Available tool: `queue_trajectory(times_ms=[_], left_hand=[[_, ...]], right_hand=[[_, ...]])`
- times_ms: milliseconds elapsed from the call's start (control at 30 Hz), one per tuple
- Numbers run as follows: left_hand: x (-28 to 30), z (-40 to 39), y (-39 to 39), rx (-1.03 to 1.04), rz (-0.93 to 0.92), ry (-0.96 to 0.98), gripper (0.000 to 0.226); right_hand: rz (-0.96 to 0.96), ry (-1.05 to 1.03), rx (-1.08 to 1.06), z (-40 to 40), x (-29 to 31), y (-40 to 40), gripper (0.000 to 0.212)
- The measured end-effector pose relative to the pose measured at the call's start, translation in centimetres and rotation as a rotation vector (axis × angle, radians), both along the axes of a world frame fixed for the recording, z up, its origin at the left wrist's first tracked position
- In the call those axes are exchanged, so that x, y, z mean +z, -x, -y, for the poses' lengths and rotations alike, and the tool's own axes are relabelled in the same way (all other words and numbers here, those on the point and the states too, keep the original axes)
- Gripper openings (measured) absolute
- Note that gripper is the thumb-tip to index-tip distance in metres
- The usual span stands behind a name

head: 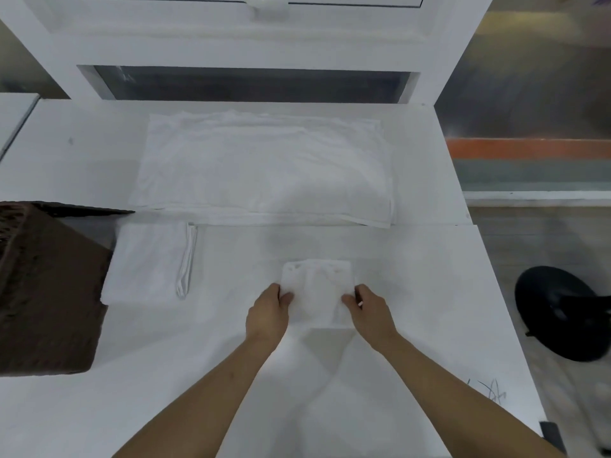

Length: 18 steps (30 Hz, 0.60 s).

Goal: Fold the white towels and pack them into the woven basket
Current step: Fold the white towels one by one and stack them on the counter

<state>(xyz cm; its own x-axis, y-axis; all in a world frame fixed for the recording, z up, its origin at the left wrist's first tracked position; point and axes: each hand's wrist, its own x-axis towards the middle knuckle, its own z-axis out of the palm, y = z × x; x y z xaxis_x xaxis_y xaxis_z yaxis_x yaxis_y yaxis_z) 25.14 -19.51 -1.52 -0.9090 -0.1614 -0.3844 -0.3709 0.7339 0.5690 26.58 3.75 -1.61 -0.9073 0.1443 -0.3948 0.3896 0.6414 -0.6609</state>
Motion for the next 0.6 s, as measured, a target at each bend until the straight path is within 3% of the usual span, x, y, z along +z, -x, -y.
queue_trajectory(times_ms=[200, 333, 367, 500, 567, 600], left_hand=[[-1.0, -1.8, 2.3, 0.057, 0.122, 0.131, 0.029], [-0.7, -2.3, 1.9, 0.079, -0.001, 0.121, 0.024], [-0.8, -2.2, 1.8, 0.051, -0.066, 0.149, 0.026], [-1.5, -1.6, 1.1, -0.245, -0.432, 0.332, 0.039], [-1.8, -1.7, 0.6, -0.456, -0.562, 0.313, 0.036], [-2.1, -1.8, 0.4, -0.554, -0.541, 0.301, 0.039]], right_hand=[[0.020, -0.103, -0.070, 0.7, -1.5, 1.4, 0.029], [-0.056, -0.205, -0.020, 0.9, -1.7, 1.3, 0.014], [-0.126, -0.249, 0.010, 0.8, -1.6, 1.2, 0.023], [-0.387, -0.406, 0.353, 0.5, -1.1, 0.7, 0.053], [-0.357, -0.437, 0.584, 0.3, -1.6, 0.5, 0.059], [-0.300, -0.453, 0.662, 0.0, -2.2, 0.3, 0.060]])
